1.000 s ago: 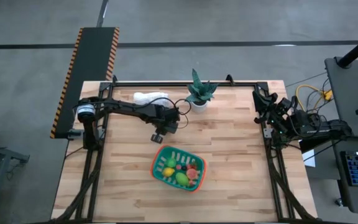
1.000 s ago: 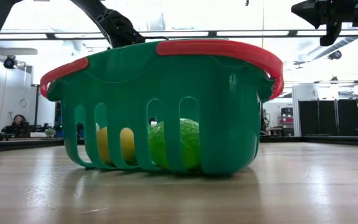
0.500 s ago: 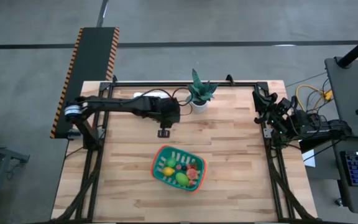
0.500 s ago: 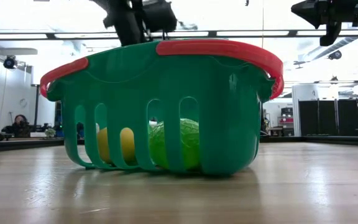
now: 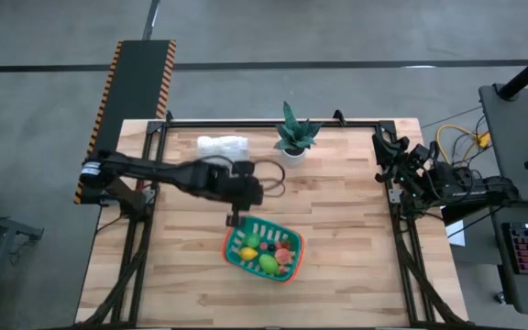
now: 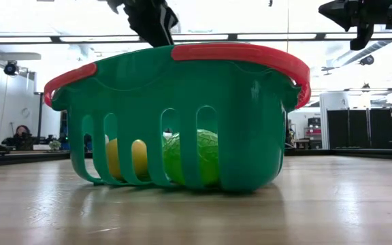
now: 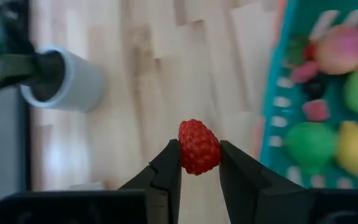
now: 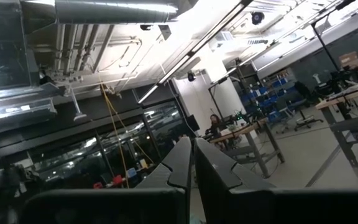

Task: Pick and placing Produce into tupperware
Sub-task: Put the red raspberry into the blue bin

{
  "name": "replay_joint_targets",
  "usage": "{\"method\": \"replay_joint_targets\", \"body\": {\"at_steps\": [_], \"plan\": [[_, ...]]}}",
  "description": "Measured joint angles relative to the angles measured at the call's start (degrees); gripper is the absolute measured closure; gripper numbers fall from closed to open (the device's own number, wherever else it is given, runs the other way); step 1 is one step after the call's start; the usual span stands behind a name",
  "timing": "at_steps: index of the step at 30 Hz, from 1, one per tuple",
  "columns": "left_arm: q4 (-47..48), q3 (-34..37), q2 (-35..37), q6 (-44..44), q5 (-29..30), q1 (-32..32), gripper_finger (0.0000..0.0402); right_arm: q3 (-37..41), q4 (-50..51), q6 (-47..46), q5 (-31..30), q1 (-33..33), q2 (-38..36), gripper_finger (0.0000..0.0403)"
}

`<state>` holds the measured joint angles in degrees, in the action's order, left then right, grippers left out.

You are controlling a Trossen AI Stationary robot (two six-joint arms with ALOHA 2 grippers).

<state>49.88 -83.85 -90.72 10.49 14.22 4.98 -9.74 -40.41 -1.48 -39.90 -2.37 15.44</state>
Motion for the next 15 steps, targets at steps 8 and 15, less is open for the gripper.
{"method": "replay_joint_targets", "body": {"at_steps": [8,15], "plan": [[0.1,-0.3,-3.4,-10.9,0.1,5.6,0.0336,0.0,2.8,-1.3,1.3,0.0,0.0,0.039],[-0.9,-0.3,-6.8,-11.7,-0.6,9.6,0.0337,0.0,4.2,-1.6,1.4,0.0,0.0,0.039]]}}
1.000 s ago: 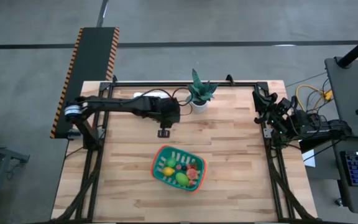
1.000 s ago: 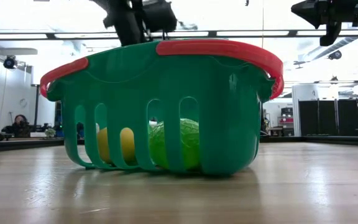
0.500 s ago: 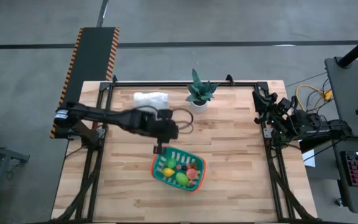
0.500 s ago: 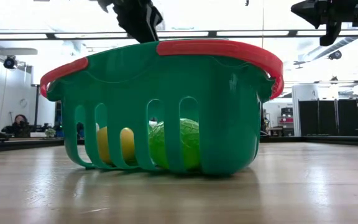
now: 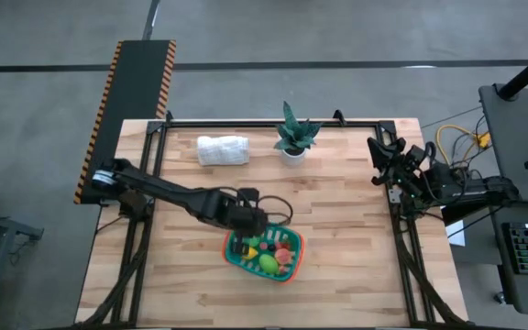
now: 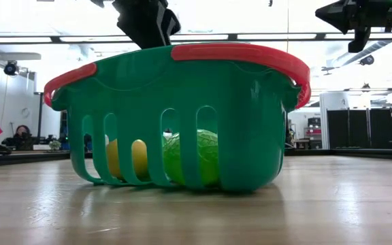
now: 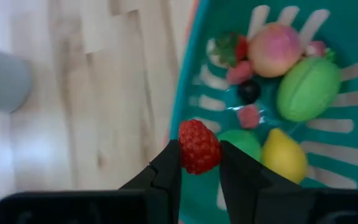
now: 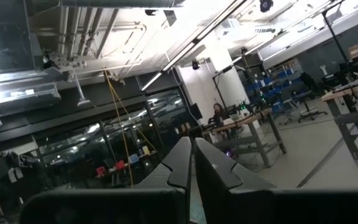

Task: Pick and placing Produce into tupperware
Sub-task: Put the red raspberry into the blue bin, then return to Home Position

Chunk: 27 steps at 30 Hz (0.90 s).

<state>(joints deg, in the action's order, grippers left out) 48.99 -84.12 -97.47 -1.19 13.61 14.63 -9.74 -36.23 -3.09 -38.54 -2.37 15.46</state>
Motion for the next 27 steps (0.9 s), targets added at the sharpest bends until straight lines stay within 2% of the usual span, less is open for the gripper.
{"method": "replay_joint_targets", "body": {"at_steps": [17,21,27], "plan": [[-8.0,0.1,-8.7,-0.1,-4.5,1.8,0.0337,0.0,0.0,-2.9,0.1,0.0,0.0,0.039],[-8.3,0.0,-9.3,-3.1,-4.8,1.5,0.0308,0.0,0.0,-2.9,1.9,0.0,0.0,0.039],[-9.8,0.1,-9.3,-3.0,-7.7,1.2,0.0252,0.0,0.0,-2.9,4.9,0.0,0.0,0.039]]}}
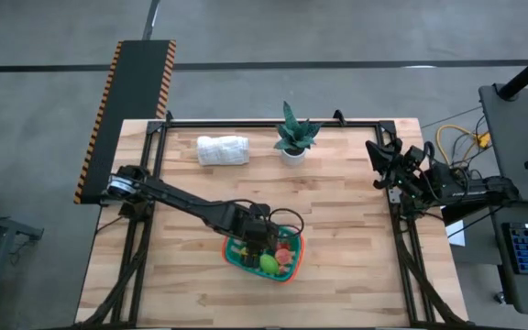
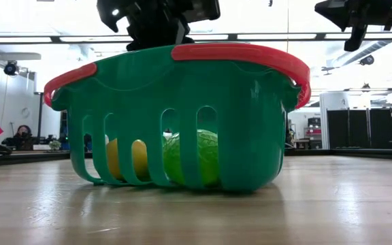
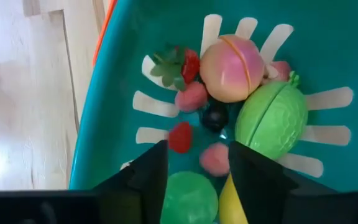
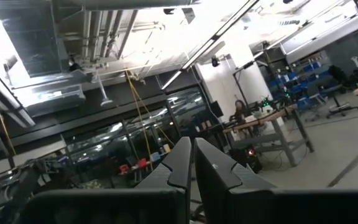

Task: Pick and placing Produce into tupperware
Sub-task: Return to Home Position

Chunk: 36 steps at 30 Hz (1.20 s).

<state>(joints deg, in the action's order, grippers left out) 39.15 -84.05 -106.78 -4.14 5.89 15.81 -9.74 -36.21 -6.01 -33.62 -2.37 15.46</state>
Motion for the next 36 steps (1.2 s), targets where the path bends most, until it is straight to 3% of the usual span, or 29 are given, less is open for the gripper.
{"method": "replay_joint_targets", "body": {"at_steps": [9,17,23,27,33,36], "plan": [[0.2,-0.9,0.2,0.0,0.2,-1.6,0.0207,0.0,0.0,0.0,0.1,0.0,0.0,0.039],[-4.2,-3.5,7.4,3.5,11.4,-6.7,0.0229,0.0,0.0,0.0,0.8,0.0,0.0,0.039],[-25.6,-3.8,13.7,3.5,10.9,-12.5,0.0253,0.0,0.0,0.0,0.8,0.0,0.0,0.039],[-37.8,-3.8,16.1,3.8,4.3,-15.5,0.0272,0.0,0.0,0.0,0.8,0.0,0.0,0.039],[-34.3,-3.7,21.2,6.0,1.5,-17.0,0.0317,0.0,-0.1,0.0,0.7,0.0,0.0,0.039],[-27.0,-3.7,26.3,7.7,1.5,-17.0,0.0341,0.0,0.0,-0.3,0.8,0.0,0.0,0.039]]}}
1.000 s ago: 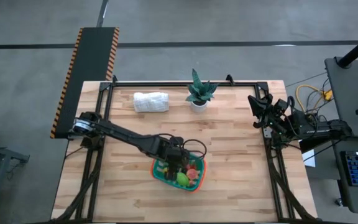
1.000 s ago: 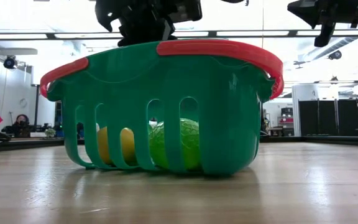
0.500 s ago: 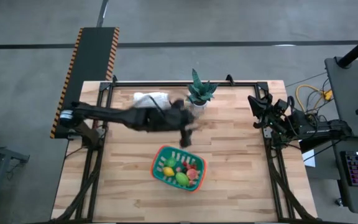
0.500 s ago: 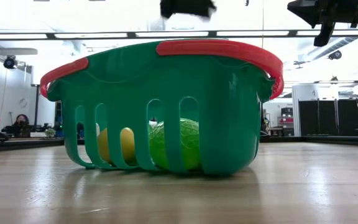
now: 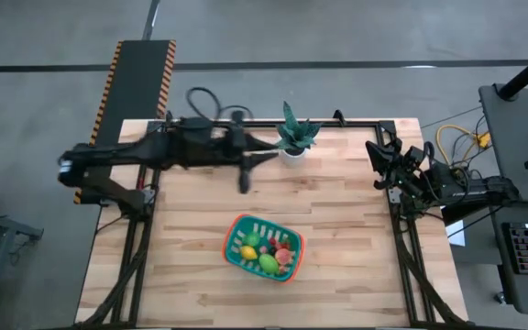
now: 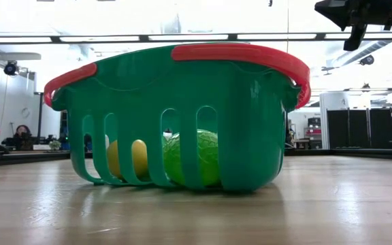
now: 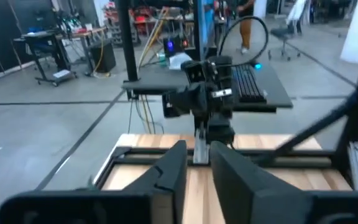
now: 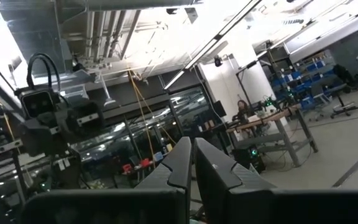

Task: Pick and placing Produce into tupperware
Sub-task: Return to Home Position

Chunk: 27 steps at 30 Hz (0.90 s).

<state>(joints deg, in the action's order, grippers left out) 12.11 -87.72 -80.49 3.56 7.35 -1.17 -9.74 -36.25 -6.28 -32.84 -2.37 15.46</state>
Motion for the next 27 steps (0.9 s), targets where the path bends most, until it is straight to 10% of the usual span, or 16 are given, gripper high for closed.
{"method": "replay_joint_targets", "body": {"at_steps": [12,27], "plan": [[27.6,2.0,22.0,-2.1,0.1,1.6,0.0398,0.0,0.0,0.7,-0.2,0.0,0.1,0.039],[2.2,48.2,64.2,-9.2,8.7,1.7,0.0401,0.0,0.1,2.2,-0.2,0.0,0.1,0.039]]}}
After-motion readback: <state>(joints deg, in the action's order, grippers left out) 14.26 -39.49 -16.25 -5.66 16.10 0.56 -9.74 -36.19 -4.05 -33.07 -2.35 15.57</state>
